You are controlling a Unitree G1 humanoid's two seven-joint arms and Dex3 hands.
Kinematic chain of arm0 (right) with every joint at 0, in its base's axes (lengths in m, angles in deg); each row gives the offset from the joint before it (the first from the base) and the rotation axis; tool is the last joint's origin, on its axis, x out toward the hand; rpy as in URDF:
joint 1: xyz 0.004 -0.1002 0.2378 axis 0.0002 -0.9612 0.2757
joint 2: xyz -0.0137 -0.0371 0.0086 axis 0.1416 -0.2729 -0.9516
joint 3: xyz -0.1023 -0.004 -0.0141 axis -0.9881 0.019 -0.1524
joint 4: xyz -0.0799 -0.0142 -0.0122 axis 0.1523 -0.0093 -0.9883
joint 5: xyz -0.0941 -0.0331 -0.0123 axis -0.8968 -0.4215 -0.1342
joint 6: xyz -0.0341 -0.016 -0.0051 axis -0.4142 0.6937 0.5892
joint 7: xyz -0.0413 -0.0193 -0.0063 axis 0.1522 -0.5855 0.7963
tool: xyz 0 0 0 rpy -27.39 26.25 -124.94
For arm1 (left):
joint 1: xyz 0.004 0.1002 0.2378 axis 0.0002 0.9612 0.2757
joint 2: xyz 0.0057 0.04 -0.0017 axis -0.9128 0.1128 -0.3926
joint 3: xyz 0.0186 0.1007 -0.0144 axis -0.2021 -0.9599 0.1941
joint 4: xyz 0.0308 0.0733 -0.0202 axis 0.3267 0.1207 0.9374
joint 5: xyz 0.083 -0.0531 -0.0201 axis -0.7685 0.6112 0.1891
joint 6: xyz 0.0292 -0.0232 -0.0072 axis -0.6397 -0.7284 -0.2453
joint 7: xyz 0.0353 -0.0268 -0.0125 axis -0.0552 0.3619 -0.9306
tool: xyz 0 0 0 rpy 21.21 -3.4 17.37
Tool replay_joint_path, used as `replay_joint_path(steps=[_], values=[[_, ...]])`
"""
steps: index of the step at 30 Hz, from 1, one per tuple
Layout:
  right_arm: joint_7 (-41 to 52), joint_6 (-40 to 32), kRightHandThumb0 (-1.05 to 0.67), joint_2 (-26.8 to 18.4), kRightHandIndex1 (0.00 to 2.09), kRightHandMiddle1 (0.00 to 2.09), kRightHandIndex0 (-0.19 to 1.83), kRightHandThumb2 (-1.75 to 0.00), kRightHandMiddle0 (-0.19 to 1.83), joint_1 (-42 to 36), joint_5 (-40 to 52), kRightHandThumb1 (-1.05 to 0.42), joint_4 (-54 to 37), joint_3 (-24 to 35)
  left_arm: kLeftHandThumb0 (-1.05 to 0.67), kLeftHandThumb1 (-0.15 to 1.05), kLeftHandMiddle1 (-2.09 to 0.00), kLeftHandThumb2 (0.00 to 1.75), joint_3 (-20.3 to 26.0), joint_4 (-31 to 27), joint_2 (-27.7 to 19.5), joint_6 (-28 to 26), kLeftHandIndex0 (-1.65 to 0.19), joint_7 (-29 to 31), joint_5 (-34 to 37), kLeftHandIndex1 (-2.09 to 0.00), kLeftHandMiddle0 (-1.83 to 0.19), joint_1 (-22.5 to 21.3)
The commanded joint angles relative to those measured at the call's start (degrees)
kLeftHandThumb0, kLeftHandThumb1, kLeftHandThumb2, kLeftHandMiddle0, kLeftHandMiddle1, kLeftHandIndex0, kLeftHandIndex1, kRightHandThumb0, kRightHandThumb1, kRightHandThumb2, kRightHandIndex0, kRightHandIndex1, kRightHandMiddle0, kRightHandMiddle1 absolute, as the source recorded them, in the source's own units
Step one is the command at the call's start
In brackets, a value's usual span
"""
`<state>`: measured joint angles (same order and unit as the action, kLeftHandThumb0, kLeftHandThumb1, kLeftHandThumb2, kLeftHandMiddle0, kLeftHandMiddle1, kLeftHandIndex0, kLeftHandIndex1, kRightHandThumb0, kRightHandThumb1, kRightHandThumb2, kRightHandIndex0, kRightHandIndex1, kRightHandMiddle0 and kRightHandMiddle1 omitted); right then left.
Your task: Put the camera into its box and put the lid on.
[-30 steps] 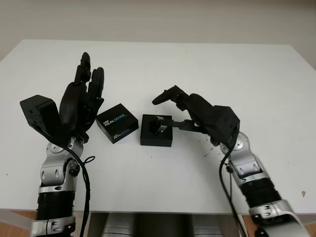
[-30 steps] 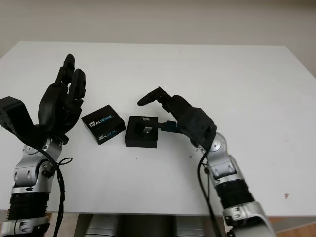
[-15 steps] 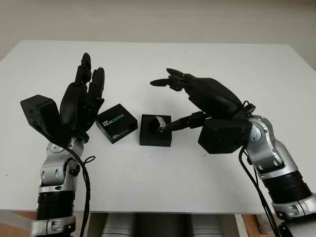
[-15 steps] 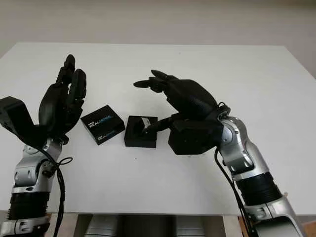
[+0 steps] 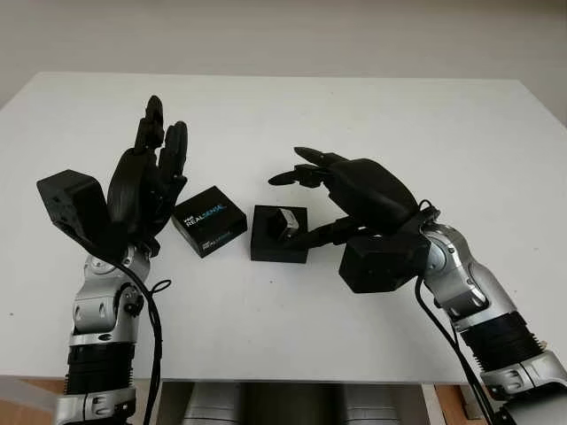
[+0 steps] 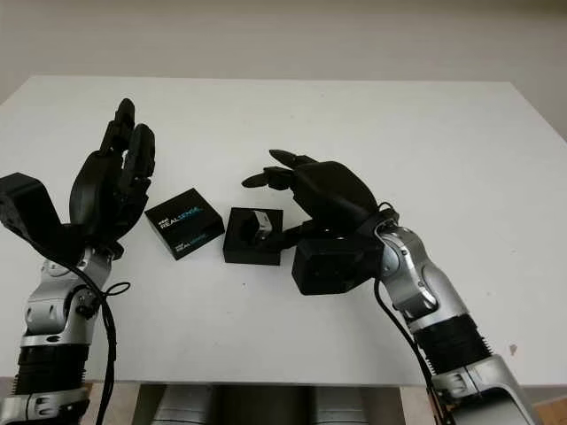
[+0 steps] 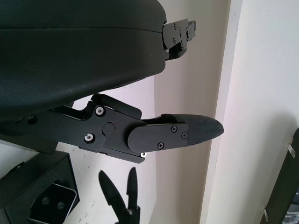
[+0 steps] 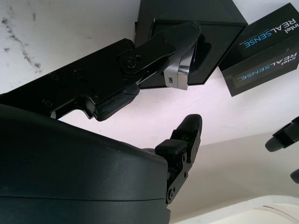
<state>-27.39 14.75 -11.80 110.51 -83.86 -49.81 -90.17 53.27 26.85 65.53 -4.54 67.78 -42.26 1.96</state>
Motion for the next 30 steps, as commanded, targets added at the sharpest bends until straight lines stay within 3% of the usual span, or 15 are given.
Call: replay_joint_path(steps=[1,8,30], values=[[-1.3,1.0,-0.69,0.4,0.08,0.48,0.27,-0.06,0.56,1.3,-0.2,-0.83,1.2,-0.2,-0.67,1.05,0.0,0.45,-0.2,-1.1,-0.1,-0.1,0.19,-0.1,0.0,0.0,0.19,0.3],[-3.4,1.9,-0.66,0.8,0.06,0.7,0.28,-0.05,0.47,2.6,-0.3,-0.84,4.8,-0.9,-0.66,1.05,0.0,0.45,-0.1,-1.0,0.1,0.0,0.19,-0.1,0.1,0.0,0.19,0.3],[-5.4,5.2,-0.58,1.0,0.07,0.82,0.33,-0.06,0.51,2.9,0.0,-0.84,7.7,-1.5,-0.66,1.05,0.0,0.45,-0.2,-1.2,-0.1,-0.2,0.19,0.0,0.2,0.0,0.19,0.4]])
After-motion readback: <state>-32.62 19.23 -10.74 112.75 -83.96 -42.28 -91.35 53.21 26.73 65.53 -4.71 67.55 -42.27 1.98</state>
